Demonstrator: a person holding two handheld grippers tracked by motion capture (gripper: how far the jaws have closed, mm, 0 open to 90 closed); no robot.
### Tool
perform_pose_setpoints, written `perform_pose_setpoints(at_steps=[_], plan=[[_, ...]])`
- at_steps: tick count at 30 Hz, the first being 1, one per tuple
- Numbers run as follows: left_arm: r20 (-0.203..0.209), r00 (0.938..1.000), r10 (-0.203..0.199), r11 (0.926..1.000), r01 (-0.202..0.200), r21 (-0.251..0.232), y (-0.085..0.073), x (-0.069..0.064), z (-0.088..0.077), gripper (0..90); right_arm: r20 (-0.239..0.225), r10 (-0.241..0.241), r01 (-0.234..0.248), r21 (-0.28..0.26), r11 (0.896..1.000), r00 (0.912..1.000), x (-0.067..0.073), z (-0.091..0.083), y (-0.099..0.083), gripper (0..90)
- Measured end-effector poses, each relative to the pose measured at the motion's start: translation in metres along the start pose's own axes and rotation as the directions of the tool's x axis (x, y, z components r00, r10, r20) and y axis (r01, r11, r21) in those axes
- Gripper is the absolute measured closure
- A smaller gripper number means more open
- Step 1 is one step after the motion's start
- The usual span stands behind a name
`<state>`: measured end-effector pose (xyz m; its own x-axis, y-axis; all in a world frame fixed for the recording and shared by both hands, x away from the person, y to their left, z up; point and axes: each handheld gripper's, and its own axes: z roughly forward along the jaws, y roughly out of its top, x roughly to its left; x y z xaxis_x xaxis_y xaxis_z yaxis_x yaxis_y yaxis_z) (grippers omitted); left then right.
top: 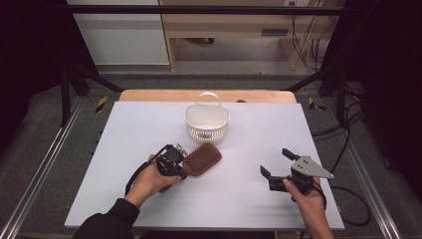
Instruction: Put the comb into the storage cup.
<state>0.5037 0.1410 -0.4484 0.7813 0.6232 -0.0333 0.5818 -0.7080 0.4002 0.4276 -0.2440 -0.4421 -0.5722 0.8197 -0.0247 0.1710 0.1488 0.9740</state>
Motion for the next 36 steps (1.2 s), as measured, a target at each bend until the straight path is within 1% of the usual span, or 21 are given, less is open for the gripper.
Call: perform_pose_setpoints(at_steps=[1,7,10,13,18,22,26,29,32,36], plan=[[-0.001,1.0000,0.009,0.9999,-0.009,0.009,0.000,0.000,0.001,63.8,0.000,0.001,-0.001,0.000,1.000,1.0000,0.000,0.000,0.000,2.6],[-0.020,0.9980,0.060,0.9978,-0.060,0.029,0.001,-0.003,0.002,67.6,-0.001,-0.001,0.001,0.001,1.000,1.0000,0.000,0.000,0.000,2.6],[-0.021,0.9980,0.060,0.9977,-0.059,0.034,0.002,-0.003,0.002,71.6,-0.003,-0.002,0.002,0.002,1.000,1.0000,0.000,0.000,0.000,2.6],[-0.015,0.9981,0.059,0.9977,-0.059,0.034,0.001,-0.002,0.001,72.0,-0.003,-0.002,0.002,0.002,1.000,1.0000,0.000,0.000,0.000,2.6],[-0.004,0.9974,0.071,0.9965,-0.071,0.043,0.000,-0.001,0.000,72.1,-0.003,0.001,-0.001,0.001,1.000,1.0000,0.000,0.000,0.000,2.6],[0.001,0.9964,0.084,0.9945,-0.084,0.062,-0.005,-0.002,-0.003,72.2,-0.004,0.001,-0.001,-0.001,1.000,1.0000,0.000,0.000,0.000,2.6],[0.006,0.9967,0.081,0.9941,-0.081,0.071,-0.014,-0.003,-0.007,72.2,-0.006,0.002,-0.002,-0.003,1.000,1.0000,0.000,0.000,0.000,2.6],[-0.001,0.9968,0.080,0.9943,-0.080,0.070,-0.017,-0.005,-0.008,72.1,-0.005,0.002,-0.002,-0.003,1.000,1.0000,0.000,0.000,0.000,2.7],[-0.010,0.9968,0.080,0.9938,-0.078,0.079,-0.015,-0.006,-0.008,71.6,-0.006,0.003,-0.003,-0.002,1.000,1.0000,0.000,0.000,0.001,2.7],[-0.010,0.9965,0.082,0.9926,-0.081,0.090,-0.013,-0.006,-0.007,69.6,-0.008,0.000,0.000,0.001,1.000,1.0000,0.000,0.001,0.000,2.7]])
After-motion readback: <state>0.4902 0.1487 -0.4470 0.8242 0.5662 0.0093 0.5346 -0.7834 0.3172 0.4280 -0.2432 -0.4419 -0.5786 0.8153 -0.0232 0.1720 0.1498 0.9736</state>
